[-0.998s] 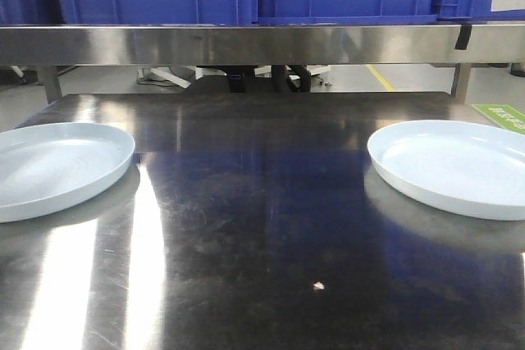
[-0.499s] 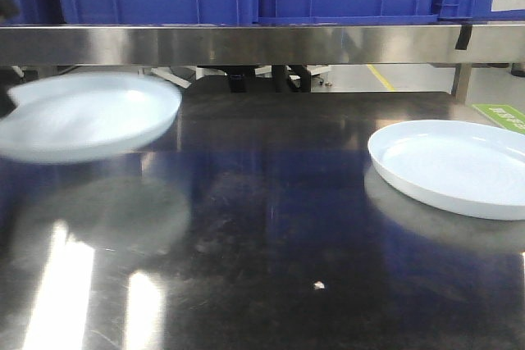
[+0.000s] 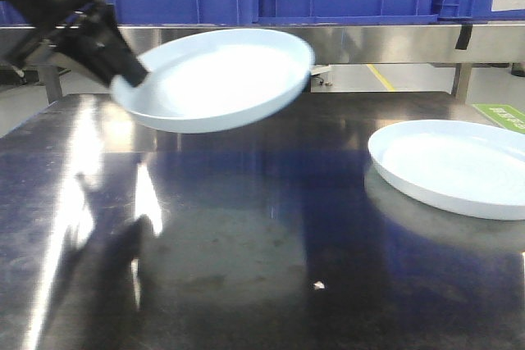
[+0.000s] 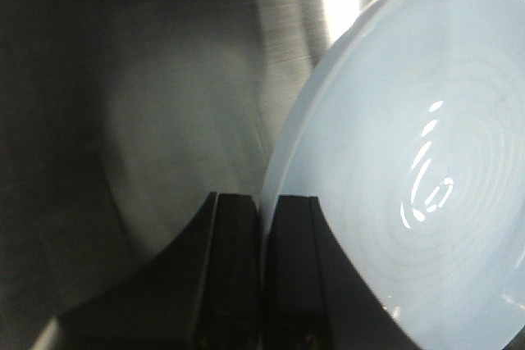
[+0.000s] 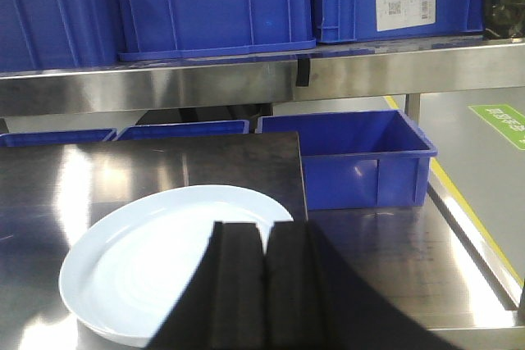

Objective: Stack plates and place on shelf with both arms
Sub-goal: 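Lift the plate with the left gripper and carry it toward the table center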

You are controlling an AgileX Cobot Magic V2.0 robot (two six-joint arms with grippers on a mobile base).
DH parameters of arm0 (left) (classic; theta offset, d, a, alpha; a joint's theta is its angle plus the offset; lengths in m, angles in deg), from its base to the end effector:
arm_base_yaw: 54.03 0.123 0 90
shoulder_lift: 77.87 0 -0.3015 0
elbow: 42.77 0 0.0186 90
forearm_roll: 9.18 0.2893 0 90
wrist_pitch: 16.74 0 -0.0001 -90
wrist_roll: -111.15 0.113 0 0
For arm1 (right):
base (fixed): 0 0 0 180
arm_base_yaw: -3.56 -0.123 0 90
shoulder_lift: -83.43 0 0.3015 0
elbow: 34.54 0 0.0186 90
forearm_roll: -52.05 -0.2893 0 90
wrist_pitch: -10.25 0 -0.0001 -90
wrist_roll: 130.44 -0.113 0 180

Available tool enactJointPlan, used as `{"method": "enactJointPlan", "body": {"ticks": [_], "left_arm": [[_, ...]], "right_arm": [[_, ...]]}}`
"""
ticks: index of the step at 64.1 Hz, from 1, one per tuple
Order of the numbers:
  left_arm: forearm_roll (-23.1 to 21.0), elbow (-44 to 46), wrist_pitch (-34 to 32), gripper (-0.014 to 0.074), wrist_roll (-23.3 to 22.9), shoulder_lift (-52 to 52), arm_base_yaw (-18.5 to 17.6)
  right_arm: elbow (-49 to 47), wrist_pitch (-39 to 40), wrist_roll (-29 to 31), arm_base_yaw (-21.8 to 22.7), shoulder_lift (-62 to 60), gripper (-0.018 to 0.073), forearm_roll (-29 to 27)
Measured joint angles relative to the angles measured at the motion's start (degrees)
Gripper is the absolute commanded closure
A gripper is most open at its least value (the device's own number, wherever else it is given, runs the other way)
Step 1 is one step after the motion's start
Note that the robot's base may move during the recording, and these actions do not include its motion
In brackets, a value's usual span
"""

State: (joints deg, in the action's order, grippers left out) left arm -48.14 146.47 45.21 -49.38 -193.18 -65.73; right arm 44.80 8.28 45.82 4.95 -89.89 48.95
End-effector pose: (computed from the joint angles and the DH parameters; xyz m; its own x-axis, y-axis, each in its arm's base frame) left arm 0.4196 -0.1510 0.2441 -0.9372 0.1741 -0.3023 0.3178 0.7835 -0.5340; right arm 0.1008 -0.0022 0.2006 0.0375 0.1182 -0.9923 0.0181 0.9927 0.1189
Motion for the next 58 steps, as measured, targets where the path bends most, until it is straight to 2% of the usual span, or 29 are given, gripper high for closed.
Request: {"method": "enactJointPlan", "body": {"ticks": [10,19,41,58], "left_arm": [[-0.15,-0.54,-2.32,0.0516,-1.47,-2.59,-4.61],[2.13,-1.47,-3.39,0.0516,-3.63,-4.91,-6.46],[6.21,-1.61,-6.01,0.0516,-7.88,-6.0,-6.7],[7.26,-1.61,-6.01,0.0513,-8.59,-6.0,-6.78]], "right_arm": [[0.0,0.0,0.0,0.0,0.0,0.0503,0.0],[0.0,0.0,0.0,0.0,0.0,0.0503,0.0],[0.0,0.0,0.0,0.0,0.0,0.0503,0.0],[0.0,0.0,0.0,0.0,0.0,0.0503,0.0]]}}
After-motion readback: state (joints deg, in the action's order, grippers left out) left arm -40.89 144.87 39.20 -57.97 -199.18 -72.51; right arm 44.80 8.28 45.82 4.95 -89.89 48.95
